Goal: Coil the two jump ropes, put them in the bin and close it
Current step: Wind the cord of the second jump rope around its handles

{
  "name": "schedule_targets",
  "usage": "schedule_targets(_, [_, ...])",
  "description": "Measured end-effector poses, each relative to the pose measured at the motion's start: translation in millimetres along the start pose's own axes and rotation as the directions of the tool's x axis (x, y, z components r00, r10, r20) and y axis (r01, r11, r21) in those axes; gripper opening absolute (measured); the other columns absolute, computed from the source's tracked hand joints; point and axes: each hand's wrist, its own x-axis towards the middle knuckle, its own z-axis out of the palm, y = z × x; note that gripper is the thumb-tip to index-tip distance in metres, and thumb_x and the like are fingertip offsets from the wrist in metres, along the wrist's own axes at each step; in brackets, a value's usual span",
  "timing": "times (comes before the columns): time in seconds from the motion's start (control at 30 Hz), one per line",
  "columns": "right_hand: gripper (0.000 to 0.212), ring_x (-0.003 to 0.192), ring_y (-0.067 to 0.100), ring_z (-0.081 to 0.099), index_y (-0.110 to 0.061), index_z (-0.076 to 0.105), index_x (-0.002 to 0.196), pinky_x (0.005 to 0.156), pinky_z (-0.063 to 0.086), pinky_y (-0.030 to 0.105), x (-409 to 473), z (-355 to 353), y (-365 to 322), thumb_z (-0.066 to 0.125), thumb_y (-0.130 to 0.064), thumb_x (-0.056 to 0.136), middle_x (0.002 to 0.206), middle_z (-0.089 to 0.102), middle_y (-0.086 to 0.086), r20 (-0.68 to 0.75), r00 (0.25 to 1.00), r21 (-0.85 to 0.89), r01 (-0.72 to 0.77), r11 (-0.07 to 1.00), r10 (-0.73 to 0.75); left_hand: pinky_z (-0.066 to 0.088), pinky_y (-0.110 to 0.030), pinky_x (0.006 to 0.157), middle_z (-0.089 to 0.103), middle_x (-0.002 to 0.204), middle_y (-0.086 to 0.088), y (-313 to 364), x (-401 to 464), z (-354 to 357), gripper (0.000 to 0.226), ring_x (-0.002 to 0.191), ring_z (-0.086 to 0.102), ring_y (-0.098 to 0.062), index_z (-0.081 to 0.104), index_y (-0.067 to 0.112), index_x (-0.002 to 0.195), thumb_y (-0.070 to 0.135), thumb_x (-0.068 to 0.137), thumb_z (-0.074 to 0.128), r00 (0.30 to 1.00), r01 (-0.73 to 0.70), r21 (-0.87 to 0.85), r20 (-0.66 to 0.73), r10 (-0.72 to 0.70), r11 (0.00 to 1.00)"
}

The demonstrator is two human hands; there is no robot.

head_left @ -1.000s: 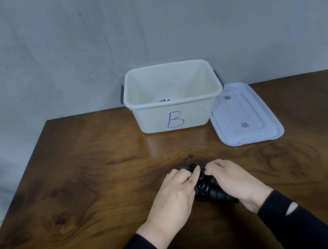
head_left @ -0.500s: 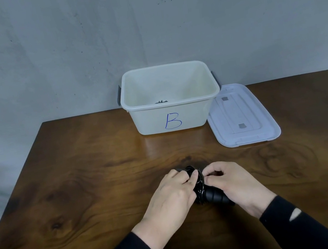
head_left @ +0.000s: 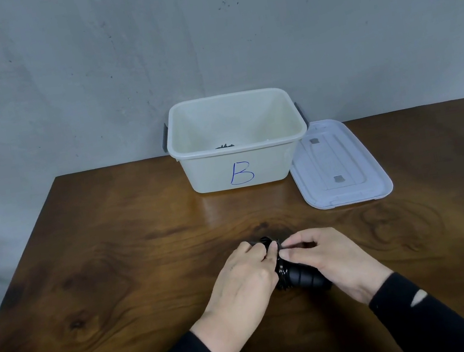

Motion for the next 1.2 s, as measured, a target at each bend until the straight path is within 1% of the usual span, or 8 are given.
schedule_targets(0.2, [0.011,0.103,0.006,0.068,-0.03,0.08,0.094,0.099,0.053,0.035,3,-2,2,0.074,-0.03,0.085,0.108,0.073,-0.014,0.001,1.0,-0.047,0.029,0.998,-0.029,0.049,-0.045,0.092,0.059,0.111,-0.017,0,-2,-1,0.055,0.102,0.053,-0.033,0.032,-0.009,0.145,0.001,0.096,0.053,1.0,-0.006,0.017,0.029,0.006,1.0])
schedule_targets(0.33, [0.009,0.095,0.005,0.069,-0.031,0.079,0.091,0.091,0.056,0.029,3,0,1,0.076,-0.033,0.083,0.097,0.075,-0.012,-0.039,0.999,-0.1,0.029,0.995,-0.033,0.057,-0.039,0.072,0.063,0.09,-0.009,-1,-3,2,0.058,0.083,0.059,-0.025,0.053,-0.006,0.132,0.002,0.079,0.075,0.999,-0.006,-0.045,-0.052,0.004,0.999])
schedule_targets(0.47, [0.01,0.095,0.003,0.066,-0.03,0.077,0.089,0.084,0.052,0.024,3,2,0,0.077,-0.037,0.081,0.099,0.073,-0.012,-0.058,0.997,-0.169,0.048,0.985,-0.059,0.056,-0.035,0.064,0.062,0.085,0.0,-4,-5,5,0.061,0.078,0.058,-0.018,0.059,-0.001,0.13,-0.003,0.072,0.08,0.989,-0.023,-0.192,-0.149,-0.006,0.981])
schedule_targets(0.53, [0.007,0.098,0.003,0.062,-0.028,0.076,0.087,0.079,0.047,0.019,4,5,0,0.076,-0.033,0.083,0.105,0.068,-0.013,-0.054,0.995,-0.212,0.071,0.975,-0.084,0.057,-0.035,0.07,0.064,0.089,0.001,-10,-7,4,0.055,0.083,0.057,-0.016,0.058,0.003,0.132,0.003,0.081,0.077,0.985,-0.02,-0.311,-0.17,-0.035,0.95])
schedule_targets(0.63, [0.006,0.094,0.004,0.063,-0.024,0.075,0.082,0.071,0.045,0.016,4,8,-2,0.075,-0.028,0.085,0.106,0.066,-0.009,-0.039,0.995,-0.211,0.078,0.974,-0.088,0.05,-0.03,0.091,0.06,0.116,0.007,-17,-12,-2,0.054,0.104,0.054,-0.012,0.049,0.014,0.143,0.021,0.092,0.065,0.983,0.022,-0.47,-0.152,-0.105,0.883])
schedule_targets(0.7, [0.008,0.097,0.007,0.062,-0.024,0.074,0.079,0.077,0.046,0.02,5,10,0,0.072,-0.026,0.087,0.107,0.065,-0.008,-0.036,0.993,-0.254,0.096,0.962,-0.108,0.043,-0.027,0.098,0.049,0.127,0.012,-20,-13,-4,0.063,0.11,0.047,-0.01,0.04,0.022,0.149,0.03,0.091,0.063,0.989,0.029,-0.466,-0.112,-0.092,0.884])
schedule_targets(0.9, [0.007,0.1,0.005,0.059,-0.03,0.074,0.087,0.092,0.05,0.03,4,13,-1,0.068,-0.026,0.088,0.109,0.062,-0.011,-0.03,0.993,-0.269,0.101,0.958,-0.114,0.044,-0.032,0.096,0.051,0.126,0.012,-23,-8,-4,0.057,0.11,0.047,-0.009,0.039,0.023,0.149,0.028,0.095,0.058,0.993,0.017,-0.478,-0.094,-0.07,0.878])
schedule_targets(1.2, [0.006,0.094,0.011,0.065,-0.032,0.074,0.09,0.076,0.052,0.022,3,14,-5,0.073,-0.033,0.084,0.11,0.062,-0.011,-0.048,0.995,-0.22,0.076,0.973,-0.089,0.048,-0.033,0.099,0.065,0.125,0.001,-18,-11,2,0.063,0.113,0.058,-0.014,0.029,0.019,0.15,0.022,0.096,0.06,0.982,0.025,-0.411,-0.161,-0.099,0.911])
